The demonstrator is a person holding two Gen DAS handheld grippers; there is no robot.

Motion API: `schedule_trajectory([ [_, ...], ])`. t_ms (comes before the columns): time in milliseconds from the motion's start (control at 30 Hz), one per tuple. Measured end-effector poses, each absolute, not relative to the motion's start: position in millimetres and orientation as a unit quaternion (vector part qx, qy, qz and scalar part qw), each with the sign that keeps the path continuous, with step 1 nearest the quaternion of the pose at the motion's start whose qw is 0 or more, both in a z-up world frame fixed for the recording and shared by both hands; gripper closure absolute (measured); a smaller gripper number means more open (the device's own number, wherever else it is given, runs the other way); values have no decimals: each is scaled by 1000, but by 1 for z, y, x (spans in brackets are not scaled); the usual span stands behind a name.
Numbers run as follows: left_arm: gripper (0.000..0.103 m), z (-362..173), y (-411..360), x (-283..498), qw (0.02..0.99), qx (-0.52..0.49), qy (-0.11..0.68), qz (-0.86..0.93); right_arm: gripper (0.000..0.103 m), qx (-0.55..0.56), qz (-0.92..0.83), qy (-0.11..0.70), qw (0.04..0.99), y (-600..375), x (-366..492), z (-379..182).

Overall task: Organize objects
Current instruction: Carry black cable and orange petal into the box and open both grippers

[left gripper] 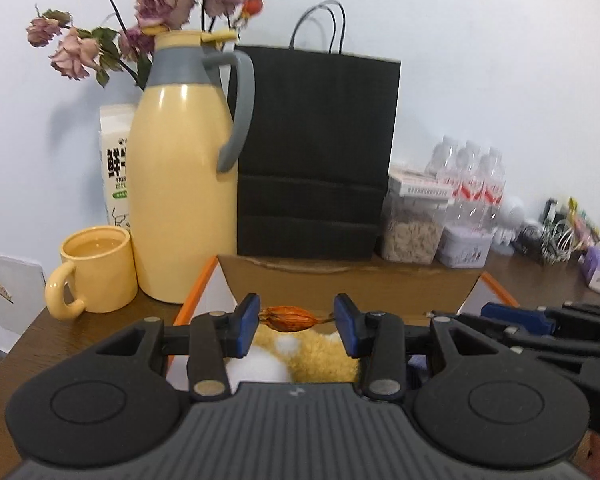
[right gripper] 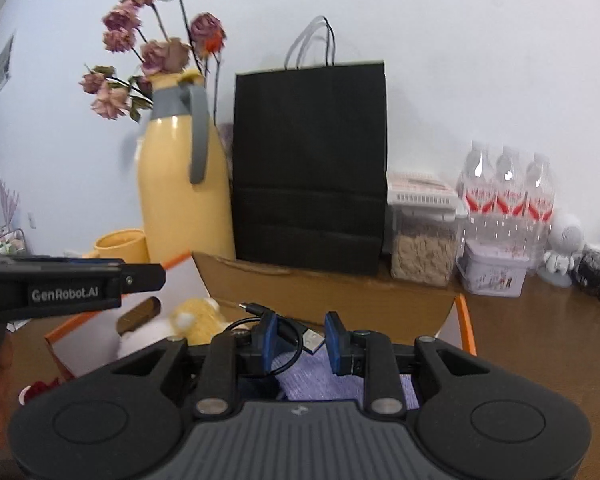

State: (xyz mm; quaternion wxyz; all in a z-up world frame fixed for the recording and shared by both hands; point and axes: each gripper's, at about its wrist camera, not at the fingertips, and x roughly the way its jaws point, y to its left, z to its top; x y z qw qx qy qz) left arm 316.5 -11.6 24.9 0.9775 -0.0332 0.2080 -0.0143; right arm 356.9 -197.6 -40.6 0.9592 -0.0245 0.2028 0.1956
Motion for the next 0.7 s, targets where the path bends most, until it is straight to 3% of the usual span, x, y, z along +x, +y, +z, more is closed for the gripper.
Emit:
schedule_trajectory([
  [167, 56, 16, -11, 320, 976, -28, 217, -3, 78, -25, 181, 212, 960, -201, 362, -48],
  [200, 46, 16, -10, 319, 976, -27, 216, -1, 78, -26, 178, 212, 961, -202, 362, -48],
  [233, 28, 16, -10, 318, 976, -27, 214, 1, 73, -28, 174, 213, 961, -202, 362, -47],
  [267, 16, 17, -10, 317, 977, -28, 211, 6, 54, -27, 171, 213, 962, -203, 361, -48],
  [300, 0, 18, -9, 315, 978, -28, 206, 14, 42, -25, 169, 213, 962, -205, 361, -48],
  [333, 0, 19, -8, 313, 980, -29, 197, 22, 19, -23, 166, 214, 962, -206, 361, -47],
  [367, 0, 20, -8, 312, 980, -30, 193, 27, 11, -24, 161, 213, 963, -207, 360, -47],
  [433, 0, 22, -6, 311, 980, -40, 194, 25, 10, -24, 158, 212, 964, -208, 359, -46],
  [533, 0, 23, -4, 310, 979, -49, 195, 24, 0, -16, 155, 211, 965, -212, 357, -46],
  [700, 0, 25, -7, 308, 980, -44, 193, 21, 0, -4, 153, 215, 965, -218, 353, -44],
])
